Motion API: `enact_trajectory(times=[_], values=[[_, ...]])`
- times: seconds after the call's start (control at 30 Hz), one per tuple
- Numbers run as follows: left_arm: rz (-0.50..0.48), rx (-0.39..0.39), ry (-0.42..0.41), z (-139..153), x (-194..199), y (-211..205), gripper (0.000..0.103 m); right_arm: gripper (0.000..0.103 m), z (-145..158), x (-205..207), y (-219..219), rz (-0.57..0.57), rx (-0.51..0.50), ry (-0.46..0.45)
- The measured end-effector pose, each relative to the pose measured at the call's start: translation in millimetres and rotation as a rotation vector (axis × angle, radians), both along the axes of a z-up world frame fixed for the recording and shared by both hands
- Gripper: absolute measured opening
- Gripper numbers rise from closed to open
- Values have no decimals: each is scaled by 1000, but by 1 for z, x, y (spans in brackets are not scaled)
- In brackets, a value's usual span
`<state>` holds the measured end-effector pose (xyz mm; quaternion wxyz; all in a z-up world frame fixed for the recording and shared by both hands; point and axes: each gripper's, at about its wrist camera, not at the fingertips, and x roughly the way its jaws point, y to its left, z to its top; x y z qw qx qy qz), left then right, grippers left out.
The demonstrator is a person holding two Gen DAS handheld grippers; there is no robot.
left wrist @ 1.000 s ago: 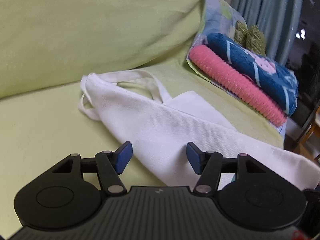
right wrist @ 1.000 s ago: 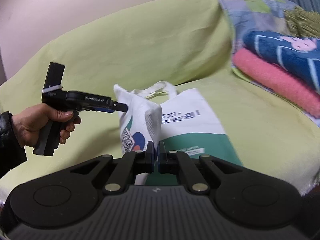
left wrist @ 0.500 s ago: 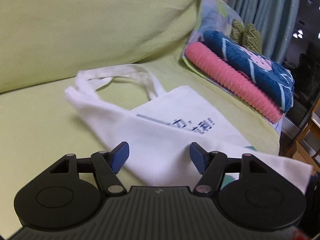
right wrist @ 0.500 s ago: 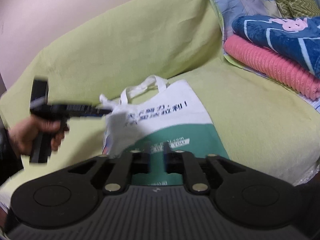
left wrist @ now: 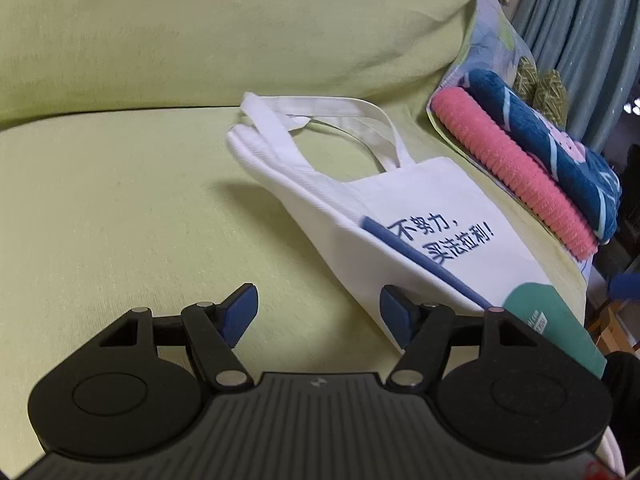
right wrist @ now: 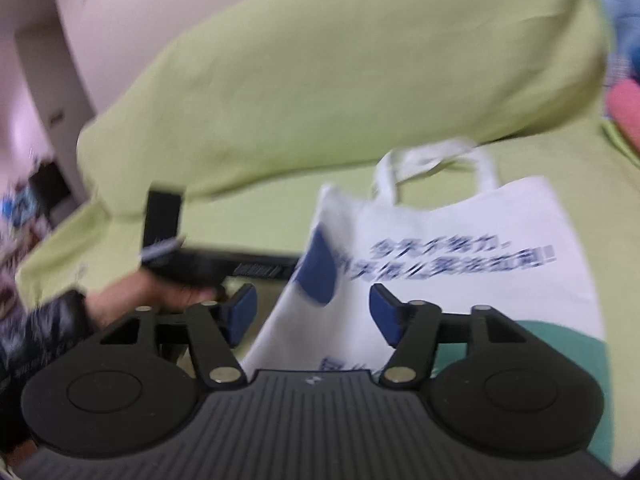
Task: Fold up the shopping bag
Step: 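Fold the bag's other side edge over with the right gripper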
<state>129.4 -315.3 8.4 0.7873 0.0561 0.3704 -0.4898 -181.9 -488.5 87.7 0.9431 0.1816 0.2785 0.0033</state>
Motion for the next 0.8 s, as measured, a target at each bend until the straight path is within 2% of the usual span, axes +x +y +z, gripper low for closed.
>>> enact_trajectory(times=[0.13,0.23,0.3,0.33,0.37,0.43,0.63,0.8], values=[[-40,-16,-10,-1,5,-4,68,63,-9,28,21,9,-14,96],[-65,-32,-15,1,5,-7,68,61,-17,46,37,17,-65,154],[-79,-45,-13,0,6,-9,68,40,-23,57,45,22,-109,193],[-86,-51,-11,0,7,-10,68,17,-26,60,45,11,-122,208],[-88,-55,-10,-1,8,-11,68,5,-29,62,45,1,-136,224],[-80,-60,-4,-2,10,-13,68,4,-31,59,40,-18,-119,216],[-94,-96,3,4,7,-28,68,4,-7,12,4,-129,-42,81],[-157,-95,-17,13,-11,-62,68,4,-11,-26,-44,-226,45,78]])
